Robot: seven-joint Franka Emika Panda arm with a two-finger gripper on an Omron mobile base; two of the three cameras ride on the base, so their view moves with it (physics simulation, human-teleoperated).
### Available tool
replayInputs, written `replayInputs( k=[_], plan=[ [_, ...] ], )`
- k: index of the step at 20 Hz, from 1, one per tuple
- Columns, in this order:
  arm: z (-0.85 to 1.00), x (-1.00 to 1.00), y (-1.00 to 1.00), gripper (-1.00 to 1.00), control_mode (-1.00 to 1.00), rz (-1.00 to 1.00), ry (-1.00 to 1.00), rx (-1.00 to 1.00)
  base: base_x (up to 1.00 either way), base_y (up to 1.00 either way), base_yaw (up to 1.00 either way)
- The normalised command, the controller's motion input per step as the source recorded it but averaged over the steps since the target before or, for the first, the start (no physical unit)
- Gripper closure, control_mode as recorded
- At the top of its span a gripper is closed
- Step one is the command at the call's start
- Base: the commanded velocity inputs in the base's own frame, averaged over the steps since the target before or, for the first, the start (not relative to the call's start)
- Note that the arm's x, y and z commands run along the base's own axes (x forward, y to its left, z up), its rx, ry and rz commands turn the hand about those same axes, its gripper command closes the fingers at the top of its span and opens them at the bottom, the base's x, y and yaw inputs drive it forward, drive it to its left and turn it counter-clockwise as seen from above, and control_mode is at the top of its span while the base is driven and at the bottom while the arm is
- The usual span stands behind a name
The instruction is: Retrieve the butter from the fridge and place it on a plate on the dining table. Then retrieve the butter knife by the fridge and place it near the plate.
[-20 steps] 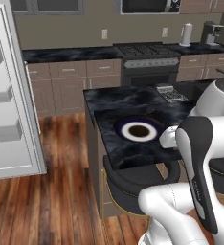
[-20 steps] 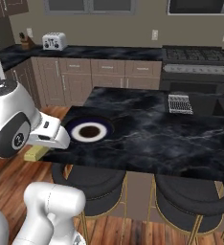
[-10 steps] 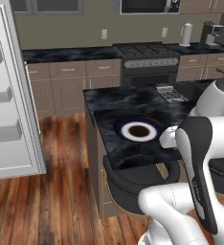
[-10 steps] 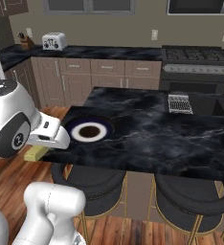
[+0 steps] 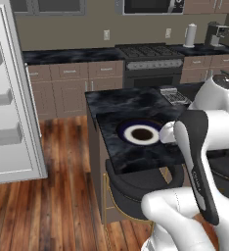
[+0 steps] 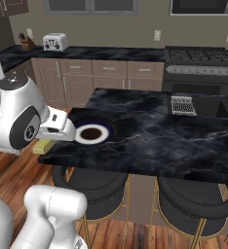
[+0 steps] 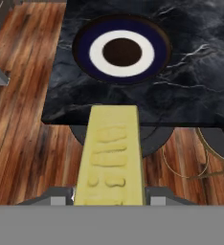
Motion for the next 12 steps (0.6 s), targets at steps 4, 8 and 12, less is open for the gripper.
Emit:
replayInputs(
  k=[4, 8, 12],
  plan=[
    [0.14, 0.60, 0.00, 1.00, -1.00, 0.03, 0.00, -0.02, 0.00, 0.00, 0.00],
    [-0.01, 0.80, 0.00, 1.00, -1.00, 0.02, -0.04, 0.00, 0.00, 0.00, 0.00],
    [-0.12, 0.74, 0.00, 1.00, -1.00, 0.00, -0.10, 0.00, 0.00, 0.00, 0.00]
  ],
)
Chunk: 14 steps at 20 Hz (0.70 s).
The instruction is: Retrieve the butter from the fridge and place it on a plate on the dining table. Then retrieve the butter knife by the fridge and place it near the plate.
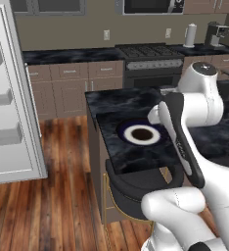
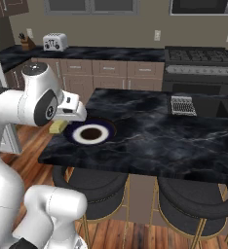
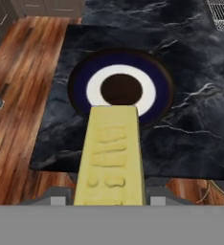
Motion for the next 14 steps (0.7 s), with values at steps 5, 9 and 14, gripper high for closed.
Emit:
replayInputs(
  k=[5, 9, 14],
  plan=[
    [-0.26, 0.71, 0.00, 1.00, -1.00, 0.00, -0.09, 0.00, 0.00, 0.00, 0.00],
    [-0.21, 0.51, 0.00, 1.00, -1.00, 0.00, -0.01, 0.00, 0.00, 0.00, 0.00],
    [-0.12, 0.47, 0.00, 1.00, -1.00, 0.00, 0.03, 0.00, 0.00, 0.00, 0.00]
  ],
)
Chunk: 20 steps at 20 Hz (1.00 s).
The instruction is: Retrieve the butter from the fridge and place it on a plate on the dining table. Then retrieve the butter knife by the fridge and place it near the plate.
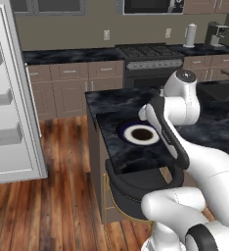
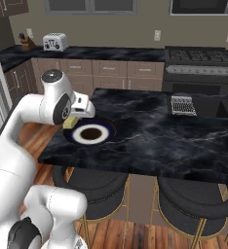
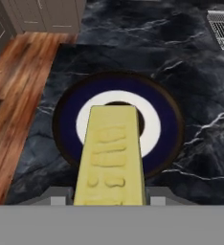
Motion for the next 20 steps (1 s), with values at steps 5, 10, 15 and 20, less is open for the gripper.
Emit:
replayInputs(
  k=[5, 10, 15, 20],
  plan=[
    [-0.15, 0.41, 0.00, 1.00, -1.00, 0.00, 0.14, 0.00, 0.00, 0.00, 0.00],
    [-0.32, 0.28, 0.00, 1.00, -1.00, -0.01, 0.13, 0.00, 0.00, 0.00, 0.00],
    [-0.40, 0.11, 0.00, 1.00, -1.00, -0.01, 0.01, 0.00, 0.00, 0.00, 0.00],
    [-0.30, 0.02, 0.00, 1.00, -1.00, 0.00, 0.00, 0.00, 0.00, 0.00, 0.00]
  ],
)
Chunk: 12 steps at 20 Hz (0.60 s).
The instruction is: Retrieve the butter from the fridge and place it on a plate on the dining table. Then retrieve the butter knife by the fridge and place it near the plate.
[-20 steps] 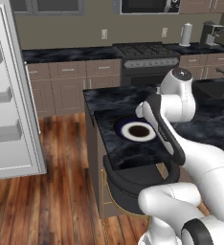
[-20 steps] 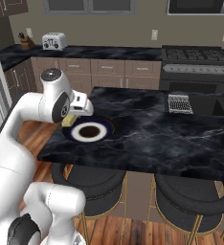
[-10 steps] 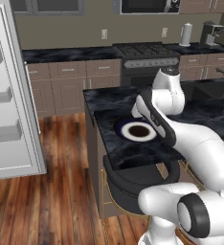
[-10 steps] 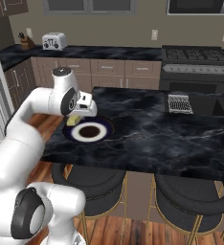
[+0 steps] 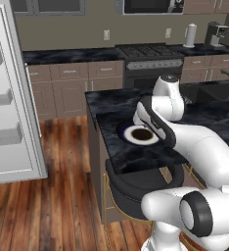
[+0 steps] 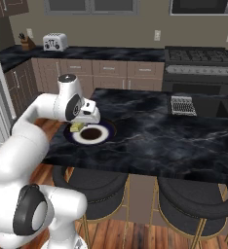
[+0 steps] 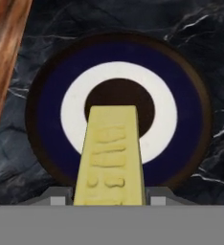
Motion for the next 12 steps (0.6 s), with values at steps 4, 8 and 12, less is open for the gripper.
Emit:
replayInputs(
  k=[4, 8, 12],
  plan=[
    [-0.25, 0.03, 0.00, 1.00, -1.00, 0.00, -0.02, 0.00, 0.00, 0.00, 0.00],
    [-0.23, 0.13, -0.02, 1.00, -1.00, 0.00, -0.01, 0.00, 0.00, 0.00, 0.00],
    [-0.15, 0.34, -0.02, 1.00, -1.00, 0.00, 0.00, 0.00, 0.00, 0.00, 0.00]
  ],
)
